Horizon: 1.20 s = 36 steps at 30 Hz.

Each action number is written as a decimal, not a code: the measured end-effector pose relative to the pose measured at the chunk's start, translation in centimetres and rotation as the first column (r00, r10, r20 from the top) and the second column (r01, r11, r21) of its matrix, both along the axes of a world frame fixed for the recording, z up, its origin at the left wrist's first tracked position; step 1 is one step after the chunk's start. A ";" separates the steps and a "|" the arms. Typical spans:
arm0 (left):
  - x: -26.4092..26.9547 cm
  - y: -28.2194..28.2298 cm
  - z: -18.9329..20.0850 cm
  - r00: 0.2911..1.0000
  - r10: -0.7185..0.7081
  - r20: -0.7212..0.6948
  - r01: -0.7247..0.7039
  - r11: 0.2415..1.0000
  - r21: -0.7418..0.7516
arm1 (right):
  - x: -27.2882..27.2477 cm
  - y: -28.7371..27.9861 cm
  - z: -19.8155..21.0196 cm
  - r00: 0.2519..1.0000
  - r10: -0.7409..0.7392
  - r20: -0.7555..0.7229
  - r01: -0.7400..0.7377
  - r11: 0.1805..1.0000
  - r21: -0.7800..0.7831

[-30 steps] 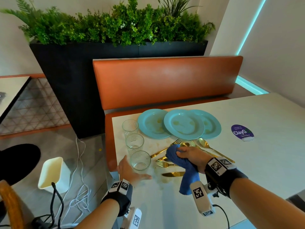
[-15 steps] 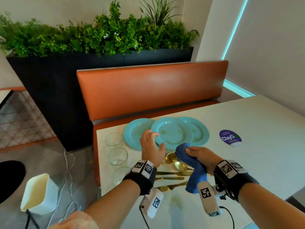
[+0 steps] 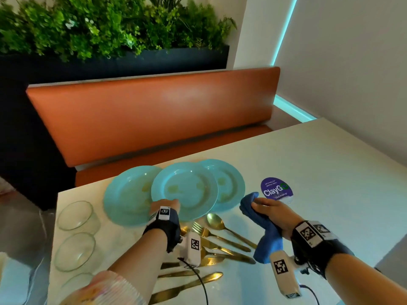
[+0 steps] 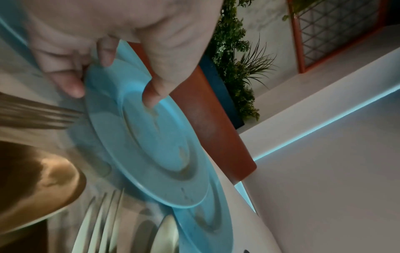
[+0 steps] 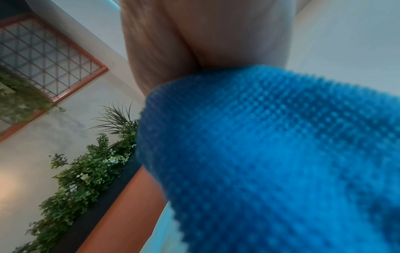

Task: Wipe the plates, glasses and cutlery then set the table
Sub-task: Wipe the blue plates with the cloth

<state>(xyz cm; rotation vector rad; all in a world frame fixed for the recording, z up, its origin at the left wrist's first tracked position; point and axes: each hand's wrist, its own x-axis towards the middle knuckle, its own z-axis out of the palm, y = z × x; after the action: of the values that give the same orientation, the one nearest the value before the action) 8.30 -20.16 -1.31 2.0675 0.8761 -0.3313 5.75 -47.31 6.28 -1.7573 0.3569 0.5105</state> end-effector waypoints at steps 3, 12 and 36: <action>0.9 0.1 -0.9 1.000 0.019 -0.006 -0.019 0.999 0.047 | 1.8 -0.6 0.1 1.000 -0.004 -0.012 0.004 1.000 0.024; 2.7 -0.2 -0.5 0.974 0.225 0.006 -0.218 0.949 -0.228 | 4.3 0.2 0.8 0.997 0.065 -0.041 -0.062 0.996 0.061; -6.3 -3.5 9.1 0.844 0.360 0.397 -0.003 0.744 -0.668 | -7.1 3.7 5.7 0.790 0.528 0.312 -0.015 0.526 -0.851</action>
<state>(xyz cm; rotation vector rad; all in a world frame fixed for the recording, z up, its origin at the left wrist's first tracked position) 2.04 -23.62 7.74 1.2917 0.5260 0.0414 -1.32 -43.65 12.00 -2.8284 -0.1809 -0.0070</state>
